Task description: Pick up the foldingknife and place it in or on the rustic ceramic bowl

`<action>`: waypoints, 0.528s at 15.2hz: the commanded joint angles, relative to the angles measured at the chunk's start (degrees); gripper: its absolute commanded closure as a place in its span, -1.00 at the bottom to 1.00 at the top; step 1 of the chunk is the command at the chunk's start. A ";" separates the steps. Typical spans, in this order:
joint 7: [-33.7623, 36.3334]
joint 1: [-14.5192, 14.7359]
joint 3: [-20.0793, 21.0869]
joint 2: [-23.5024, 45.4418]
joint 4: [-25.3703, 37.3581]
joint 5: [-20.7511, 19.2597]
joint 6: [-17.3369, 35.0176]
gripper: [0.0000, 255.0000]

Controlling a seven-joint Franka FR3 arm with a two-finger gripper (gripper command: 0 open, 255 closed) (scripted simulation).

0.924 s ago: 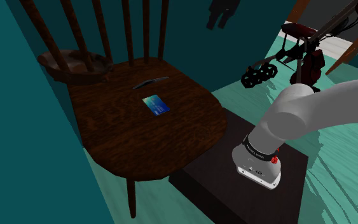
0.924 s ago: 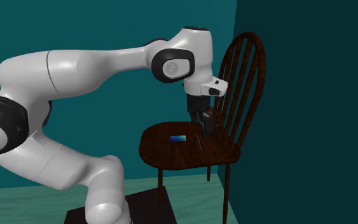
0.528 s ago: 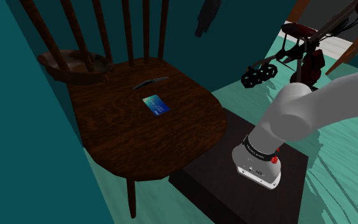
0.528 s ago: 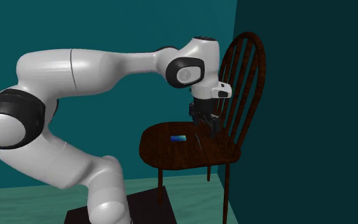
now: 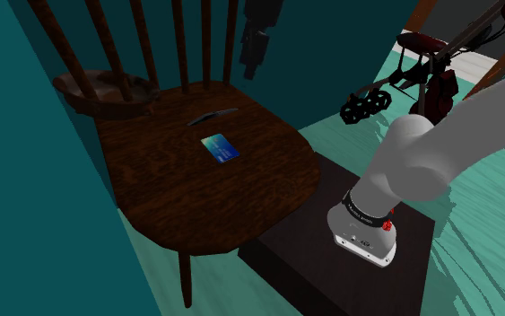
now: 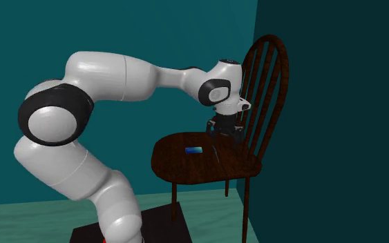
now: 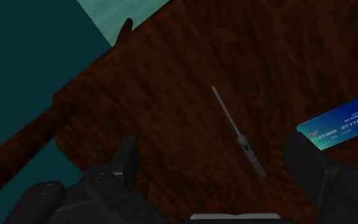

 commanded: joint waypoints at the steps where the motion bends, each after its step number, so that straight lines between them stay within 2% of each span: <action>1: -5.65 2.28 0.36 2.59 0.22 -0.01 2.02 -1.00; 6: -18.46 7.46 1.91 7.77 -0.24 -0.22 6.73 -1.00; 8: -20.44 8.25 2.26 8.69 -0.98 -0.23 8.25 -1.00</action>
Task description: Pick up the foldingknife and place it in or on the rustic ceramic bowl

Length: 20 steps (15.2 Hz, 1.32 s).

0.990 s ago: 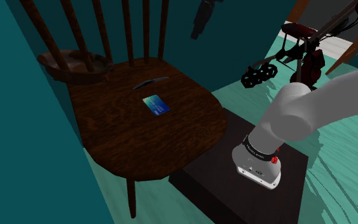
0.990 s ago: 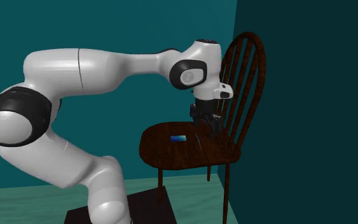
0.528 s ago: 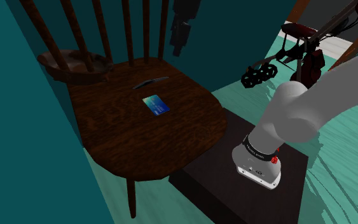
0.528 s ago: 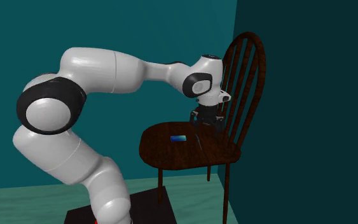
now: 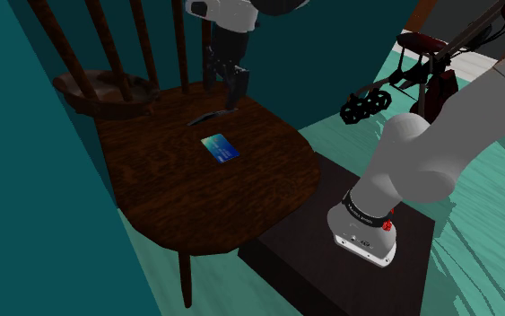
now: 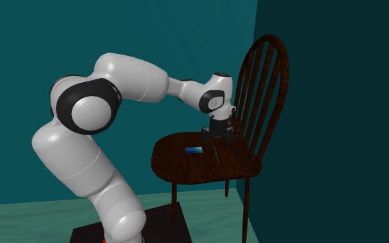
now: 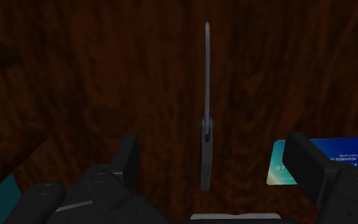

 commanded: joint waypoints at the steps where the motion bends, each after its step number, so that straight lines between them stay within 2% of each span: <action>1: -1.32 0.51 0.22 0.86 -0.87 0.05 1.71 -1.00; 7: -1.46 0.71 0.47 2.50 -3.67 0.36 6.16 -1.00; 14: -1.46 0.71 0.47 2.50 -3.67 0.36 6.15 -1.00; 15: -1.46 0.71 0.47 2.50 -3.67 0.36 6.15 1.00; 20: -1.32 0.76 0.56 2.28 -3.74 0.37 6.01 1.00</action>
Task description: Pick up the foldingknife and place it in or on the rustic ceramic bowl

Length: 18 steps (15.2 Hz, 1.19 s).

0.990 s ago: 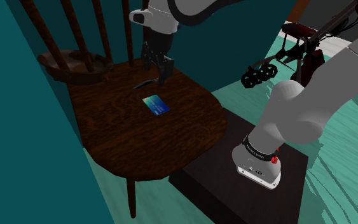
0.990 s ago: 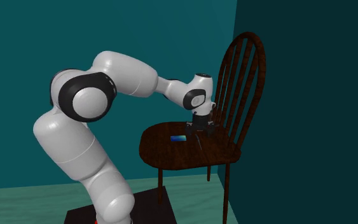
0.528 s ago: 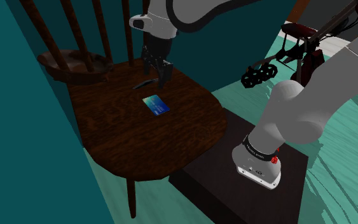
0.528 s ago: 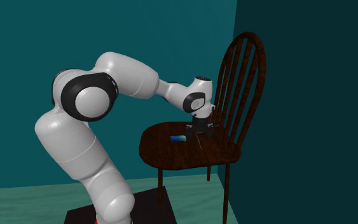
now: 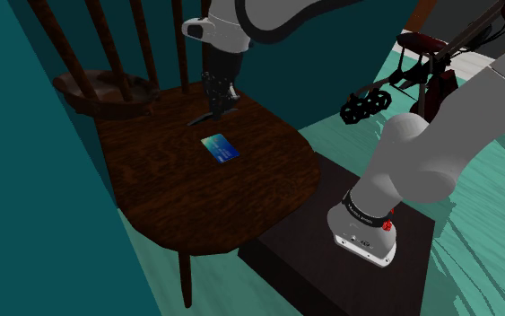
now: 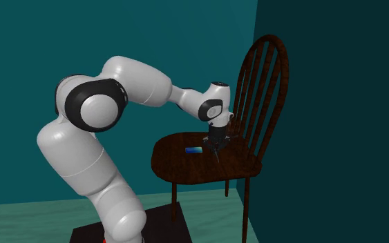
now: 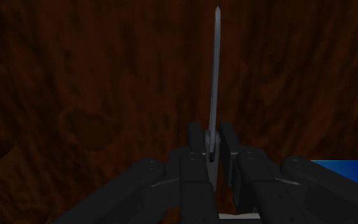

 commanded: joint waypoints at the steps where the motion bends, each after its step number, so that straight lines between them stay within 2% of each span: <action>1: -0.01 -0.07 -0.08 0.22 -0.28 -0.08 -0.04 1.00; 4: -0.08 -0.10 -0.10 0.43 -0.20 -0.08 0.10 1.00; 18: 0.98 -0.27 -0.22 -1.86 8.55 -0.67 -10.90 1.00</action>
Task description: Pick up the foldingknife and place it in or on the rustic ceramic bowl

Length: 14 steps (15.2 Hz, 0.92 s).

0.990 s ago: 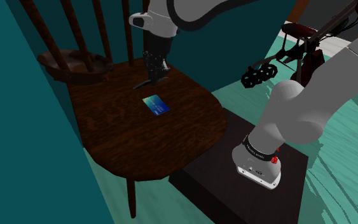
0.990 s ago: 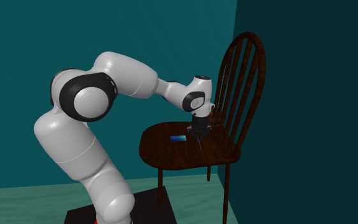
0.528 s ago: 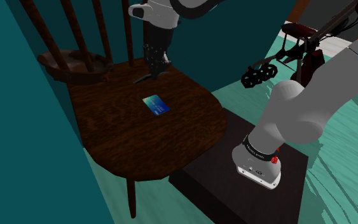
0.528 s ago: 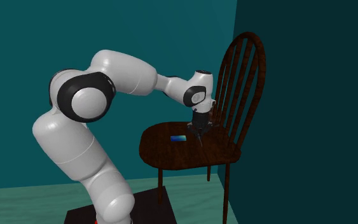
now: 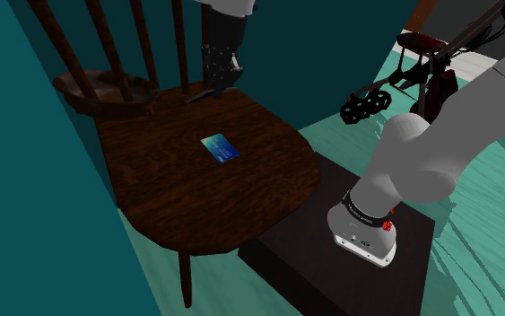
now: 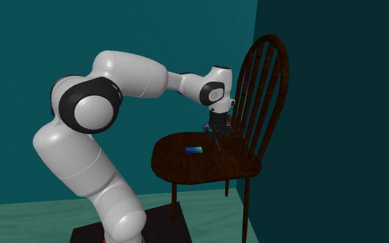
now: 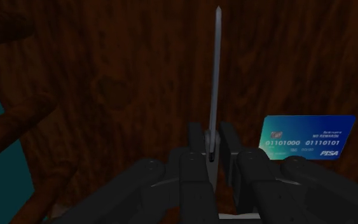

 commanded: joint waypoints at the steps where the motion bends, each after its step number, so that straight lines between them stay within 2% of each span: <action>1: 0.10 -0.04 -0.06 -0.31 1.40 -0.09 -1.73 1.00; 14: 0.95 -0.10 -0.21 -0.02 11.68 -0.40 -11.69 1.00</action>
